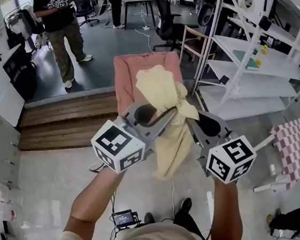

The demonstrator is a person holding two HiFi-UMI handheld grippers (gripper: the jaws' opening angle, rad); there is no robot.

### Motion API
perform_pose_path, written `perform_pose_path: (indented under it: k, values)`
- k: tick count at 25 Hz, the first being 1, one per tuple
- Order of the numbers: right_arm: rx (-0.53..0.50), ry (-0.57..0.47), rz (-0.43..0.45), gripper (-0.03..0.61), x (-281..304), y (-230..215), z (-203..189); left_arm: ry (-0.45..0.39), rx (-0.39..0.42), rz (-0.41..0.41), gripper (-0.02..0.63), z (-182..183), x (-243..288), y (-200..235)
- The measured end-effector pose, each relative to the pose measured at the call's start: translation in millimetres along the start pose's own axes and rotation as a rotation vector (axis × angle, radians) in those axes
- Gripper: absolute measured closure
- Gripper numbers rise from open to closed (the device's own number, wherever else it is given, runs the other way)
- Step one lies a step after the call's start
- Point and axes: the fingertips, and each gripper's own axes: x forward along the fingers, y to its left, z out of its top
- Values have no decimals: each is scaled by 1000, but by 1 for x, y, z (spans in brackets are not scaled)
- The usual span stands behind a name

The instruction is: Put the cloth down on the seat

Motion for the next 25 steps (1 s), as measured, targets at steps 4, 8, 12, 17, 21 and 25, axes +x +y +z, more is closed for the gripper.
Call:
perform_pose_path:
  k: [4,8,12,17,21,25]
  values:
    - [-4,5,12,546,18,-16,-10,5,3,25,512,-14,12,17]
    - [-10,10,19,546,34,-34,-18,4,-8,50,513,-28,28,34]
    - [-10,17,43,546,47,-63,-27,22,-8,81,514,-42,55,49]
    - [-8,11,88,546,65,-111,-34,39,5,127,514,-55,100,70]
    - [-6,14,130,546,80,-149,-35,49,7,166,514,-61,135,87]
    - [-5,14,164,546,97,-183,-38,57,11,206,514,-70,167,106]
